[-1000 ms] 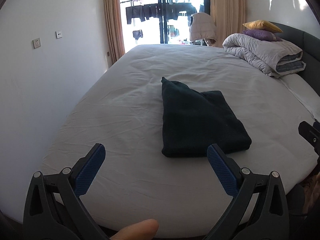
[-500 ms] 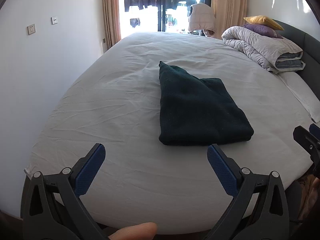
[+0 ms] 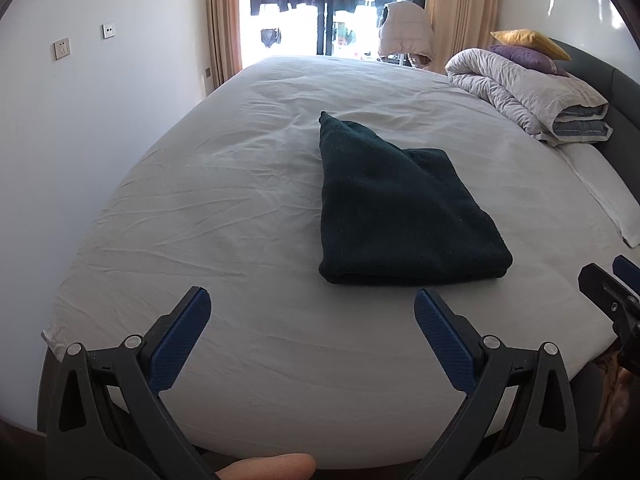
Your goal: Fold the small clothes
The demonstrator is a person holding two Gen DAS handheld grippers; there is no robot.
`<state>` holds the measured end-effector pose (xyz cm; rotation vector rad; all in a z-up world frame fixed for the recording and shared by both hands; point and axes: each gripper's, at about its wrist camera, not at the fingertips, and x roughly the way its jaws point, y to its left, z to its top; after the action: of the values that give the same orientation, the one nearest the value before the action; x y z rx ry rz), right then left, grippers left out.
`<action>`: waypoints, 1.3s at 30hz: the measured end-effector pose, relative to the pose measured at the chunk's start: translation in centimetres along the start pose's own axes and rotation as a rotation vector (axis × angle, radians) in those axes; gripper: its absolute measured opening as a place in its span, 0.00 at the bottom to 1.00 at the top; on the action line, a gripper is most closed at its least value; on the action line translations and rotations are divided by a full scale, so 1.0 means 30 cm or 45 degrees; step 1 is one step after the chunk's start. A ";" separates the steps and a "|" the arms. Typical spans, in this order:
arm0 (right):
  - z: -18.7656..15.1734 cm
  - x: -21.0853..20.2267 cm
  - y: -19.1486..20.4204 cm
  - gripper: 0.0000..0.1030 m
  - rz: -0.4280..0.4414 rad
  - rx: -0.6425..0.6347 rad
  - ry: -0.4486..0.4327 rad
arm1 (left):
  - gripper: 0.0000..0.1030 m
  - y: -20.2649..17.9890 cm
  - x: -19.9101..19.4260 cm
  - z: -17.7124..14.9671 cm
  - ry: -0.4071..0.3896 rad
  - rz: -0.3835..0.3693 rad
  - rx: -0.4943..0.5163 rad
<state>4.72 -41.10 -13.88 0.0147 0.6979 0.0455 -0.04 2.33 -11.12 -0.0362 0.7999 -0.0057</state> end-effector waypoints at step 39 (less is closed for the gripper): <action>-0.020 0.030 -0.001 1.00 0.016 0.017 0.045 | 1.00 -0.013 0.017 -0.012 0.022 0.003 0.000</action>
<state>5.03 -41.08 -14.92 0.0310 0.7334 0.0536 0.06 1.91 -11.72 -0.0350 0.8174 -0.0035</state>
